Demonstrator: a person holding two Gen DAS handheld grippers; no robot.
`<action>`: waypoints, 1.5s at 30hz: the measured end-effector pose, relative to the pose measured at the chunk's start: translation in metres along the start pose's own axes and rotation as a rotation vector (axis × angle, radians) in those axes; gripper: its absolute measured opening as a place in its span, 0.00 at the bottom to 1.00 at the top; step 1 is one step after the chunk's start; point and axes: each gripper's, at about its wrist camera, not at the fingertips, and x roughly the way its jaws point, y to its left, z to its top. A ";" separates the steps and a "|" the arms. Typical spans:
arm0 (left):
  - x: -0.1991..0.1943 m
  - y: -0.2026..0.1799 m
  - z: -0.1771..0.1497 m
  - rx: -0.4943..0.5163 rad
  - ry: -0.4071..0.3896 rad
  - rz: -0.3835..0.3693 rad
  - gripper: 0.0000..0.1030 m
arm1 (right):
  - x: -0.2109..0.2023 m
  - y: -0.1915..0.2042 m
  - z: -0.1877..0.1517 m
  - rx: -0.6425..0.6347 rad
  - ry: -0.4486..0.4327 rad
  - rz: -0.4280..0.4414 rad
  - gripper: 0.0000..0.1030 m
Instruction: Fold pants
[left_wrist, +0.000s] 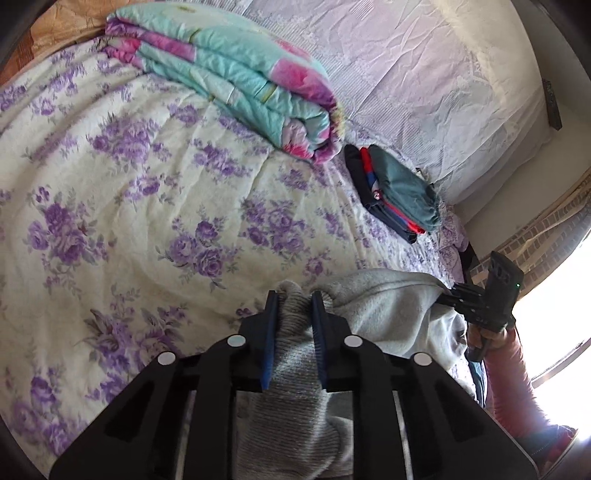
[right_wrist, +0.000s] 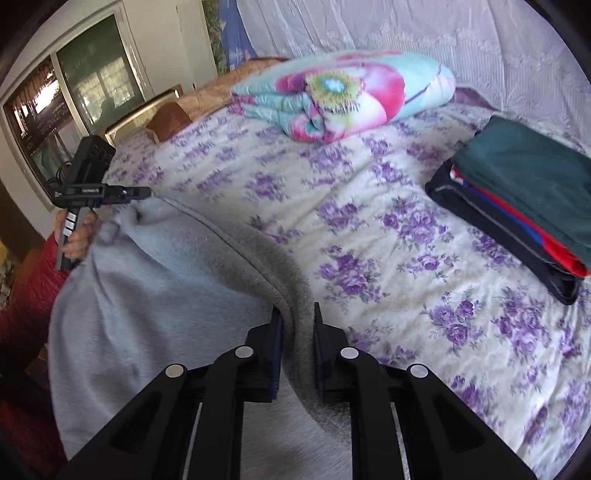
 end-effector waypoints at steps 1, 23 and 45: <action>-0.006 -0.004 0.000 0.004 -0.013 -0.006 0.16 | -0.008 0.006 -0.001 -0.006 -0.012 -0.003 0.14; -0.091 -0.036 -0.058 0.032 -0.142 -0.059 0.15 | -0.097 0.131 -0.077 -0.152 -0.171 -0.060 0.14; -0.121 -0.053 -0.088 0.009 -0.126 -0.001 0.51 | -0.076 0.172 -0.148 -0.136 -0.139 -0.008 0.14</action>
